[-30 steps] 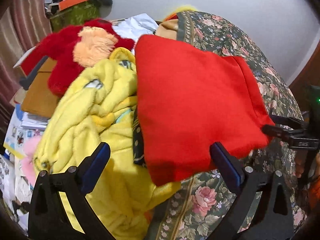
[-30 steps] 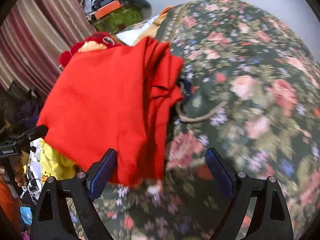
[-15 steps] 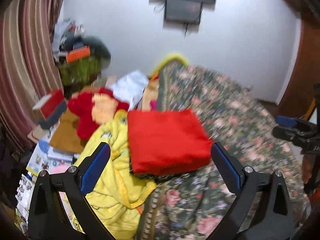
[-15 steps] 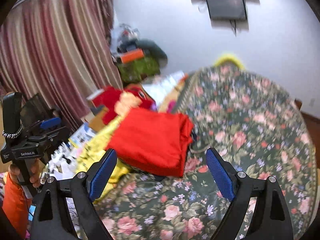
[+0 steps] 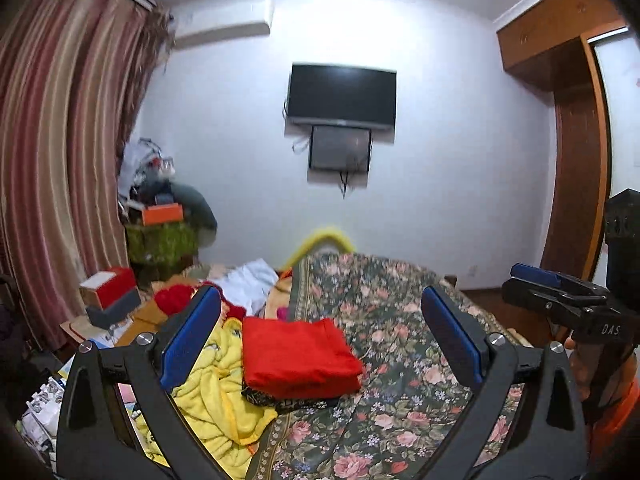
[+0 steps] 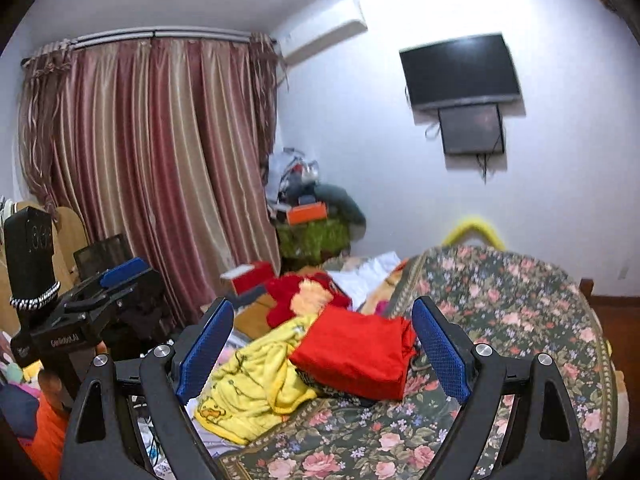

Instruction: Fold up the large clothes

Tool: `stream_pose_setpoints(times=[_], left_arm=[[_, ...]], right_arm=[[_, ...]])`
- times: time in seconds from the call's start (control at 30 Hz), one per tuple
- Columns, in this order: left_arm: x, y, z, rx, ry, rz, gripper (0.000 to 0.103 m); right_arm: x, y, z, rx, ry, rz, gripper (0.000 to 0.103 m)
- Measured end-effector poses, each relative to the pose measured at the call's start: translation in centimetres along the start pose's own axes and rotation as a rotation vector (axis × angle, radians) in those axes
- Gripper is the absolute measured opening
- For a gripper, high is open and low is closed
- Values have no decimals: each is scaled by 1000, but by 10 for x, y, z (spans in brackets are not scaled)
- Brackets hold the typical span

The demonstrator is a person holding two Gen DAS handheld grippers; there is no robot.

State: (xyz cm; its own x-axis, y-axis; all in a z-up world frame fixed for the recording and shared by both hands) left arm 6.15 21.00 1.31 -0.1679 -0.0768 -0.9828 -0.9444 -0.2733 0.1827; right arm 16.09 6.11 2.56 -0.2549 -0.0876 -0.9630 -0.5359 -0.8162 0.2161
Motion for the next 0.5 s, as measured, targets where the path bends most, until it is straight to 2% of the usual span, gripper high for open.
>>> stream_pose_setpoints(times=[0.13,0.3,0.43,0.5], left_arm=[[6,24,-5,-3,20,-58,101],[16,36,-12,-25,14,-74,101],[26,41,-16,-53,0,-78,101],[29,40,-15,-63,-2,-75,102]], right_arm=[[7,25,22,27,27,-52,90],[16,41,34,62,32,-75,90],[23,48,35,89,16,-84,100],[24,47,34,112,18,-81,101]])
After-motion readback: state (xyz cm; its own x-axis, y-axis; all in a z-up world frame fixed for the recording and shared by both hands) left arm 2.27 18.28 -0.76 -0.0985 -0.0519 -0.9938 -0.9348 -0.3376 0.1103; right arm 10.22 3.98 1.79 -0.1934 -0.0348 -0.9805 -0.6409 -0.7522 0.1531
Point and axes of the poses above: each gripper's, at about its wrist camera, not at the fingertips, and y roughly against the way its jaws point, z to its left, x to its underside, the point moved 7 cm from there along -y, roughly the way its jaws point, and after that the axes turned 2 degrees about -y, right-handed, at the moved point
